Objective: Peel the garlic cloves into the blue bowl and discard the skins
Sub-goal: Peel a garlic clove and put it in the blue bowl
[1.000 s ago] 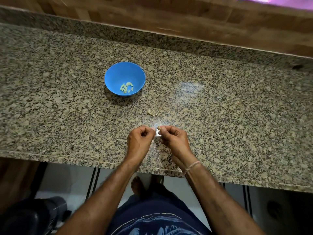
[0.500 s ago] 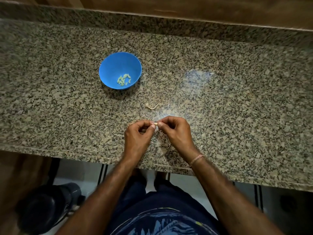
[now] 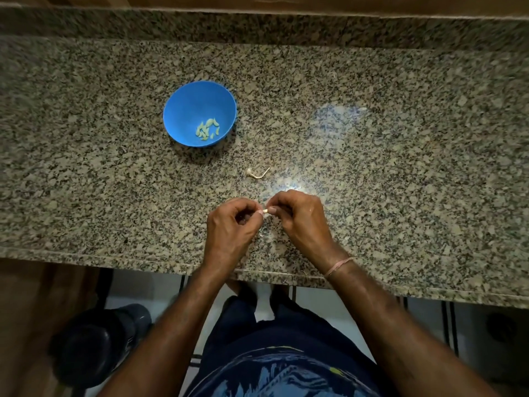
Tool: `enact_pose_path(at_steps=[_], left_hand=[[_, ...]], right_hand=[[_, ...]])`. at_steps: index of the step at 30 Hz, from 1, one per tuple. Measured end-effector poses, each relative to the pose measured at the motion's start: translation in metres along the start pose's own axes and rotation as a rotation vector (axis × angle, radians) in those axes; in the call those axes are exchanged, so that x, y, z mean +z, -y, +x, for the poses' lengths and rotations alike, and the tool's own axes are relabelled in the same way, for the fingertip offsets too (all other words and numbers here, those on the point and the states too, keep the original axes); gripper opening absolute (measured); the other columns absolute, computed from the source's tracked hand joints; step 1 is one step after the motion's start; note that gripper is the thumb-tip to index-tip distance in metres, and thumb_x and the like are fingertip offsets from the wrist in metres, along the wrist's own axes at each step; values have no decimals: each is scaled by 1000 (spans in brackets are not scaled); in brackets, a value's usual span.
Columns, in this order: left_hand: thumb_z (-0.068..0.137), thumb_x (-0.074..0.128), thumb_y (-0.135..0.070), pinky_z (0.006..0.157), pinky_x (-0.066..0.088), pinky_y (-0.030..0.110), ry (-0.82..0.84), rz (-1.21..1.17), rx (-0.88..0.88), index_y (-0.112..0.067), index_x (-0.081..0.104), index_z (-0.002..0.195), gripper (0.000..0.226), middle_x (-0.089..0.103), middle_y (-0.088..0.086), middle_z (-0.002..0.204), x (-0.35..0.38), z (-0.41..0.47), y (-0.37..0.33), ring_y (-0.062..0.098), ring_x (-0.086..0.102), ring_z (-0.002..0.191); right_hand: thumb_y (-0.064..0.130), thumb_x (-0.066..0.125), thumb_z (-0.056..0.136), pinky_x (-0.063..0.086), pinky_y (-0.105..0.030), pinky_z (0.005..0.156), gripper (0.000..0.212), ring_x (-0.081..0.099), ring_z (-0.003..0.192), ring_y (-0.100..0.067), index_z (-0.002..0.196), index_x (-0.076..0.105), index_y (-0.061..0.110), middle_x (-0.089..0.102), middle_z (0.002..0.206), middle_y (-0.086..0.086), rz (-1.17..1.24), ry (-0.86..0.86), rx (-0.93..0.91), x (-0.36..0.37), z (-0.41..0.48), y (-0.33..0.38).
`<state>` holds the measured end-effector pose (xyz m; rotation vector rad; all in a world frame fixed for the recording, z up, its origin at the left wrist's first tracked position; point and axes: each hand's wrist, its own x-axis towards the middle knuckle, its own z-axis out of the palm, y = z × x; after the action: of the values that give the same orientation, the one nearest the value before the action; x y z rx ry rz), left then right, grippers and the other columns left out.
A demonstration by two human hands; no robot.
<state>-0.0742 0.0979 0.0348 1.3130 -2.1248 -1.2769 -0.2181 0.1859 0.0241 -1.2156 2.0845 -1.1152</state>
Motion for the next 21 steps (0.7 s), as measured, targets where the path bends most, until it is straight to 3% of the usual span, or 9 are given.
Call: enact_pose_path(at_steps=[5,9,14,17,21], left_hand=[[93,74,-18,62,50,17,27,-41,-33,-19,74,90,3,69,-2,82,2,-2,4,10,63,72],[93,74,-19,63,49,19,38,-72,-104,-19,73,89,4,68,-1,80,7,-3,12,8,59,71],[98,70,-27,73,57,23,-1,-99,-173,-18,74,97,10,73,-2,89,12,-4,15,11,68,83],[98,70,-31,76,58,18,2,-177,-171,-18,74,110,17,74,-5,98,12,-4,7,4,70,89],[96,74,-27,75,58,21,5,-219,-164,-18,74,103,11,74,-3,94,12,-3,5,7,68,85]], right_hand=[[12,74,95,58,-27,67,6,65,75,-9,89,75,11,71,81,3,-1,8,12,1,-2,0],[21,66,101,47,-16,64,15,58,69,0,88,71,16,67,79,7,270,78,290,8,-6,4],[27,62,103,46,-17,65,26,56,64,4,90,71,7,66,78,4,476,91,495,9,-7,-3],[29,64,102,49,-19,67,27,60,70,-3,91,71,5,69,82,-1,447,95,489,9,-6,-5],[29,66,101,50,-17,69,23,61,70,1,85,69,14,68,80,4,356,103,449,11,-5,-2]])
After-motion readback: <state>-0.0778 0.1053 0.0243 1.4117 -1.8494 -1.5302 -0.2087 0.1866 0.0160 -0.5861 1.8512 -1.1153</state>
